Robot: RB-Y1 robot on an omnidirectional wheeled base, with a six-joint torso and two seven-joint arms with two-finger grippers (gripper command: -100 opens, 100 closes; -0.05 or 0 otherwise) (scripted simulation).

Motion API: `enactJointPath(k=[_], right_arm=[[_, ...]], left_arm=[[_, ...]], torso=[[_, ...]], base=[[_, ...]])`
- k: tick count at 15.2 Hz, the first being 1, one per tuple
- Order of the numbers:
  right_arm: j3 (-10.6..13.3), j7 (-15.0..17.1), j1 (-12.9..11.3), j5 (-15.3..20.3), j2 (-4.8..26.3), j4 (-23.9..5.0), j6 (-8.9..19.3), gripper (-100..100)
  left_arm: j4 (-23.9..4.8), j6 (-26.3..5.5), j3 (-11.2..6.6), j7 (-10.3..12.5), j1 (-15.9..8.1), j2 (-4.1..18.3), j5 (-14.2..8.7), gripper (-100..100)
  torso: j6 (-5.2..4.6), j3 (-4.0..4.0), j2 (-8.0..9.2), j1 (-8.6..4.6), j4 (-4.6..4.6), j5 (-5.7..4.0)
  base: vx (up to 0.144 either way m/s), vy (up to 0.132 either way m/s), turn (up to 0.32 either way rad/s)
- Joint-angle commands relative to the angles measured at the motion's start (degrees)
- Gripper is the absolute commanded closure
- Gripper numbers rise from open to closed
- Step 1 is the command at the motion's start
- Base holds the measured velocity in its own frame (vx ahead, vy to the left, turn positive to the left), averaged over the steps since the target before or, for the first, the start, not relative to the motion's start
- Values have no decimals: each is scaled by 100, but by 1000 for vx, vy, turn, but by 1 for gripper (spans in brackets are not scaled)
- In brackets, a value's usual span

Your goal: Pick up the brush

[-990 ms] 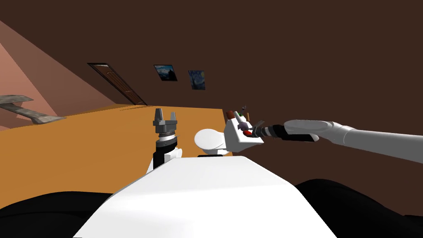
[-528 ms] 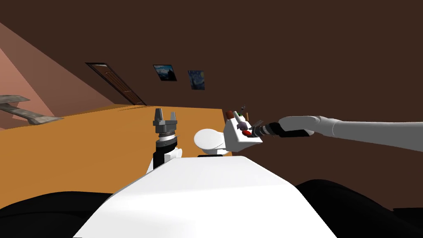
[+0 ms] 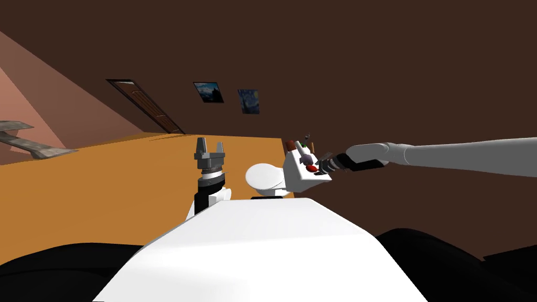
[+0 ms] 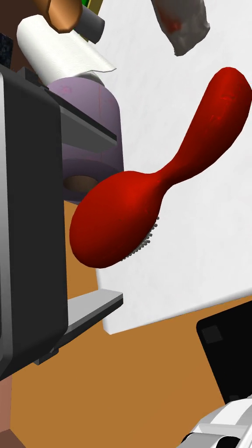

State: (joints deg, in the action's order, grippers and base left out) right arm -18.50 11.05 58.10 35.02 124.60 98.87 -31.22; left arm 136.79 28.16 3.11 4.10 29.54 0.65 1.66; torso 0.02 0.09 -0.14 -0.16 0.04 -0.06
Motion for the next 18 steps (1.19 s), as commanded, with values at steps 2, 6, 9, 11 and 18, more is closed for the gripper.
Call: enactJointPath(k=[2, 6, 9, 11, 18], right_arm=[[-12, 46, 105, 83, 285, -75, -20, -100], [232, -123, -352, 366, -200, -539, -400, -100], [484, -273, -697, 680, -552, -923, -761, -100], [484, -273, -952, 680, -614, -1016, -786, -100], [987, -573, -1742, 1243, -1325, -1798, -1471, -100]], left_arm=[[0, 0, 0, 0, 0, 0, 0, 0], [0, 0, 1, 0, -1, -1, 0, 0], [0, 0, 1, 0, -1, -1, 0, 0], [0, 0, 1, 0, 0, -1, 0, 0], [0, 0, 1, 0, -1, -1, 0, 0]], torso=[[0, 0, 0, -1, 0, 0], [1, -4, 7, 26, -2, 5], [2, -8, 13, 30, -3, 6], [-3, -9, 14, 31, -5, 8], [-5, -10, 14, 10, -6, 6]], base=[[0, -23, -7], [-11, 45, 95], [-20, 59, 109], [-12, 44, 1], [-12, 53, 90]])
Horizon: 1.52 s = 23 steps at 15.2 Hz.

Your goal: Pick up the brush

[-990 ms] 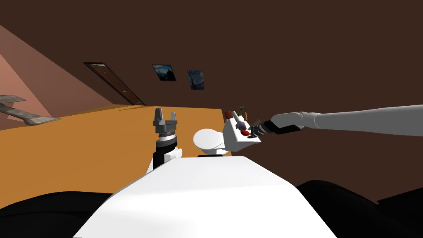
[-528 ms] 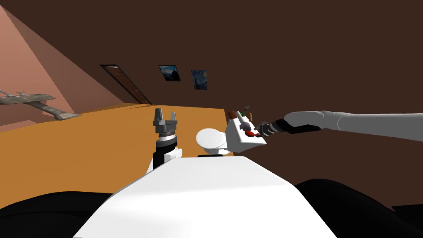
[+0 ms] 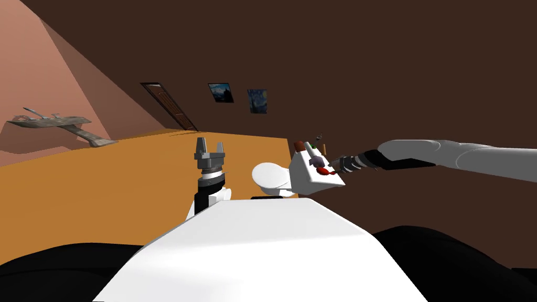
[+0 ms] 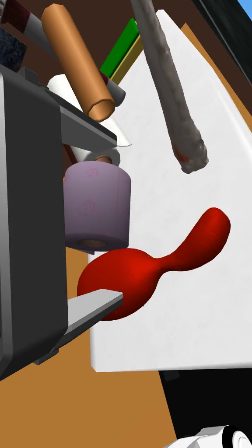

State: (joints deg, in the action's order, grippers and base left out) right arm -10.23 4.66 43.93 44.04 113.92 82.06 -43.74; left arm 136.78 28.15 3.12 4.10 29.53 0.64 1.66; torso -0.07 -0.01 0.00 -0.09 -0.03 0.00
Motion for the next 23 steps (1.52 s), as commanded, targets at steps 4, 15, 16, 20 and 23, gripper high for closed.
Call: enactJointPath(k=[4, 15, 16, 20, 23], right_arm=[[411, -84, -830, 721, -678, -504, -607, -100], [915, -383, -1850, 1349, -1536, -1524, -1375, -100], [915, -383, -2200, 1349, -1616, -1664, -1466, -100], [1166, -533, -2730, 1663, -2030, -2168, -1852, -100], [1418, -683, -2935, 1967, -2349, -2502, -2177, -100]], left_arm=[[0, 0, -1, 0, 1, 1, 0, 0], [0, 0, 0, 0, 0, 0, 0, 0], [0, 0, 0, 0, 0, 0, 0, 0], [0, 0, 0, 0, 0, 0, 0, 0], [0, 0, 0, 0, 0, 0, 0, 0]], torso=[[-11, -8, 8, -30, -8, 3], [-18, -19, 20, -47, -18, 18], [-17, -19, 20, -41, -18, 18], [-17, -18, 18, -38, -18, 20], [-19, -20, 21, -45, -18, 18]], base=[[-8, 42, 44], [-9, 46, 77], [-10, 65, 54], [-6, 62, 86], [-13, 56, 90]])
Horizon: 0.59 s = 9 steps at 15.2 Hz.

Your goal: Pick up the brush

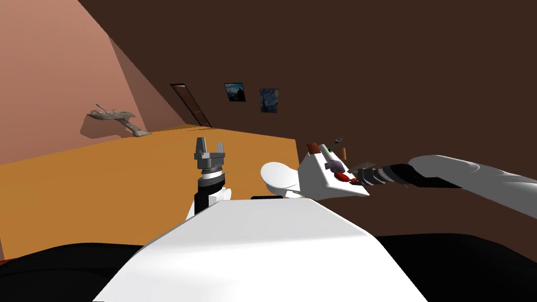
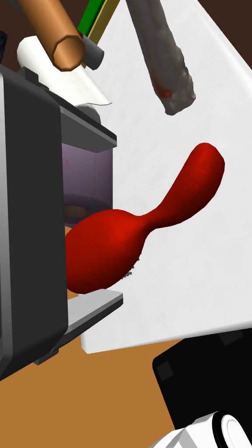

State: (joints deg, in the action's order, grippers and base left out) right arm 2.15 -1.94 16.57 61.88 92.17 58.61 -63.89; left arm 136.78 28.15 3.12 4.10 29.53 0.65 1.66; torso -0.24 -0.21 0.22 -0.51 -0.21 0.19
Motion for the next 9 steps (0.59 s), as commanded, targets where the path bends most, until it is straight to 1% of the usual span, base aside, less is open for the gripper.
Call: enactJointPath(k=[1, 3, 4, 5, 7, 8, 9], right_arm=[[180, -23, -286, 192, -270, -286, -223, -100], [180, -23, -505, 192, -270, -328, -223, -100], [432, -172, -685, 477, -546, -586, -488, -100], [432, -172, -839, 506, -648, -696, -580, -100], [432, -172, -980, 506, -684, -805, -610, -100], [432, -172, -1052, 506, -684, -805, -610, -100], [409, -137, -905, 485, -652, -712, -567, -100]], left_arm=[[0, 0, 0, 0, 0, 0, 0, 0], [0, 0, -1, 0, 1, 0, 0, 0], [0, 0, -1, 0, 1, 0, 0, 0], [0, 0, 0, 0, 0, 0, 0, 0], [0, 0, 0, 0, 1, 0, 0, 0], [0, 0, -1, 0, 1, 0, 0, 0], [0, 0, -1, 0, 1, 0, 0, 0]], torso=[[0, 0, 0, 0, 0, 0], [-3, 2, -4, -9, 0, 0], [-3, 3, -7, -15, 0, 0], [3, 4, -7, -11, 2, -3], [-2, 4, -7, -3, 1, 1], [-3, 4, -7, -6, 1, 2], [0, 3, -7, -11, 0, 3]], base=[[-5, 54, 71], [5, 24, -14], [-4, 43, 144], [-6, 71, 173], [0, 51, 21], [1, 20, -31], [1, 8, -9]])
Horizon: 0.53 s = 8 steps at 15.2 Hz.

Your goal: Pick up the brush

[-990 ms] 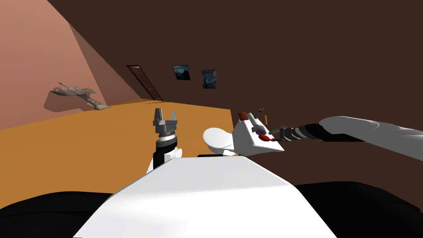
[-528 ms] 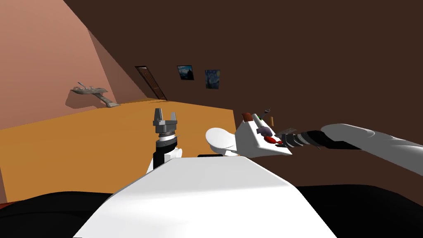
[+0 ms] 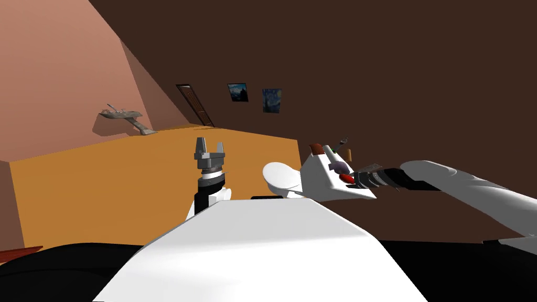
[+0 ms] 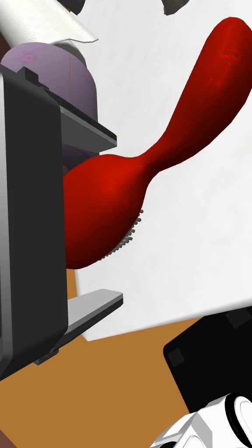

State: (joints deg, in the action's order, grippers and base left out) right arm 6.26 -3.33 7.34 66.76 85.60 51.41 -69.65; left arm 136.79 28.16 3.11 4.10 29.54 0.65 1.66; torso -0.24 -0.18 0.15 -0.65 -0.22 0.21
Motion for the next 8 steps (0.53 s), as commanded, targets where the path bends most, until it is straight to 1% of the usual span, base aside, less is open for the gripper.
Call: enactJointPath(k=[1, 5, 6, 7, 8], right_arm=[[0, 0, 0, 0, 0, 0, 0, 100], [-1, -10, -1, 2, 3, 6, 0, 100], [-231, 116, 285, -284, 289, 292, 286, 100], [-231, 116, 400, -295, 387, 392, 353, 100], [-483, 266, 664, -545, 572, 669, 510, 100]], left_arm=[[0, 0, 0, 0, 0, 0, 0, 0], [0, 0, 0, 0, 0, 0, 0, 0], [0, 0, 0, 0, 0, 0, 0, 0], [0, 0, -1, 0, 1, 1, 0, 0], [0, 0, -1, 0, 1, 1, 0, 0]], torso=[[0, 0, 0, 0, 0, 0], [-5, 0, 0, -6, 1, -3], [-5, 0, 0, -6, 0, -3], [-15, -4, 4, -14, -5, 9], [-15, -5, 4, -29, -6, 7]], base=[[0, 0, 0], [0, 0, 0], [2, -43, -138], [9, -88, -180], [25, -121, -205]])
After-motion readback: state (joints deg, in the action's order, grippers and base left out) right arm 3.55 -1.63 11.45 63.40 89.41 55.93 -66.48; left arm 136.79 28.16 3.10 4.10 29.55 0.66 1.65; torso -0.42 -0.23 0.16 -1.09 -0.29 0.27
